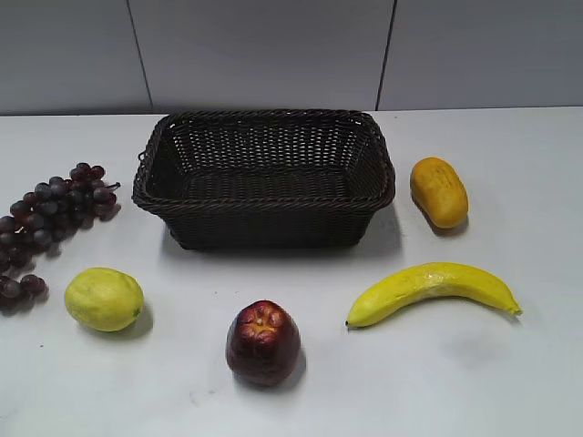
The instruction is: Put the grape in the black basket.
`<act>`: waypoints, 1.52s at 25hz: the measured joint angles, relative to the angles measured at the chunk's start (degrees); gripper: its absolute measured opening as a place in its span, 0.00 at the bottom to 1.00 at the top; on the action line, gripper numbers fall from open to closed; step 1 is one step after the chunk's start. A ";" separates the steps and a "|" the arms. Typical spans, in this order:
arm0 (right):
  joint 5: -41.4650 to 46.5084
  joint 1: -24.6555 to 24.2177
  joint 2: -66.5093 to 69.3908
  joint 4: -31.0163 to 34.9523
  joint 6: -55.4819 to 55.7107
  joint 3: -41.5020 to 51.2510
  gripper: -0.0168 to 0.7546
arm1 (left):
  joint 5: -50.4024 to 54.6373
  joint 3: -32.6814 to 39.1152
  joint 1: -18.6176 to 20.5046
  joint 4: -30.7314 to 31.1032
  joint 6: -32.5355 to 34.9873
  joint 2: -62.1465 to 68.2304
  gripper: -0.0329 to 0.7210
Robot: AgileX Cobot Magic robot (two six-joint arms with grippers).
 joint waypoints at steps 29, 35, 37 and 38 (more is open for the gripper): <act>0.00 0.00 0.00 0.00 0.00 0.00 0.78 | -38.54 -3.55 0.00 -1.29 0.04 50.26 0.90; 0.00 0.00 0.00 0.00 0.00 0.00 0.78 | -35.43 -14.68 0.00 -1.32 0.04 70.24 0.90; 0.00 0.00 0.00 0.00 0.00 0.00 0.78 | -32.05 -19.19 0.00 -1.32 0.38 75.98 0.90; 0.00 0.00 0.00 0.00 0.00 0.00 0.78 | -30.64 -21.51 0.00 -1.32 0.67 78.85 0.90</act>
